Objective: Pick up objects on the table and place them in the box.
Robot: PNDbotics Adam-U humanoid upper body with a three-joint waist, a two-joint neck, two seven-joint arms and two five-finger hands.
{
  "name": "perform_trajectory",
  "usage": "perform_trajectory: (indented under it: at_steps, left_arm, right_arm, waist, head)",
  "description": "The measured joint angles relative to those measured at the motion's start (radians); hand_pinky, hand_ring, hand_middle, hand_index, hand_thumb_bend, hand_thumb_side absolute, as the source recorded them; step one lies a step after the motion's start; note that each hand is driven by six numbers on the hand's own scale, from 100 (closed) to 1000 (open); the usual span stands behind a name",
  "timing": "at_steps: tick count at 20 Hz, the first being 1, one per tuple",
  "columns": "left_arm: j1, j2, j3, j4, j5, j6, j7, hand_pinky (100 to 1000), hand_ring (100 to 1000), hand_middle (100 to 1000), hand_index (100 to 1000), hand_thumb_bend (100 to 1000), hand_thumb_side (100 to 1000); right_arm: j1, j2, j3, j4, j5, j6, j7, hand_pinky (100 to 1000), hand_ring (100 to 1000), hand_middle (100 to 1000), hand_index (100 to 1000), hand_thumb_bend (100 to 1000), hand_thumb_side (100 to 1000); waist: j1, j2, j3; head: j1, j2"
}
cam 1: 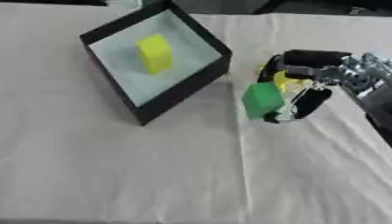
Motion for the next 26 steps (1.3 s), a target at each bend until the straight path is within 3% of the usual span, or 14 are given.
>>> perform_trajectory:
  at_steps: [7,13,17,18,19,26]
  left_arm:
    - [0.007,0.0,0.001,0.0,-0.001,-0.001,0.002,830,660,726,803,123,749]
    - [0.008,0.0,0.001,0.0,-0.001,-0.001,0.001,829,659,726,803,121,748]
    - [0.008,0.0,0.001,0.0,-0.001,-0.001,0.001,829,659,722,803,122,746]
    - [0.007,0.0,0.001,0.0,-0.001,-0.001,0.001,828,660,721,803,123,746]
    - [0.005,0.0,0.001,0.0,-0.001,-0.001,0.001,828,659,721,803,123,746]
    - [-0.002,-0.007,0.001,0.001,0.003,-0.001,0.001,829,659,719,803,122,749]
  right_arm:
    - [-0.168,-0.001,-0.013,-0.051,-0.096,0.064,0.051,816,642,456,579,412,276]
    - [-0.323,0.083,-0.017,0.039,-0.118,0.086,0.082,821,647,464,590,421,273]
    - [-0.427,0.165,-0.028,0.134,-0.078,0.085,0.081,822,650,466,591,437,282]
    - [-0.453,0.188,-0.031,0.16,-0.063,0.086,0.081,821,651,467,592,356,294]
    - [-0.477,0.21,-0.033,0.188,-0.048,0.09,0.078,821,651,467,592,444,287]
    - [-0.563,0.351,-0.062,0.383,0.07,0.125,0.026,822,652,468,594,445,282]
  waist:
    - [-0.003,-0.008,-0.002]
    - [-0.002,-0.009,0.002]
    - [-0.002,-0.009,0.009]
    - [-0.002,-0.009,0.011]
    - [-0.001,-0.009,0.015]
    - [0.006,-0.005,0.038]
  head:
    - [-0.002,0.0]
    - [-0.011,0.0]
    - [-0.02,0.0]
    - [-0.023,0.0]
    - [-0.025,0.0]
    - [-0.05,0.0]
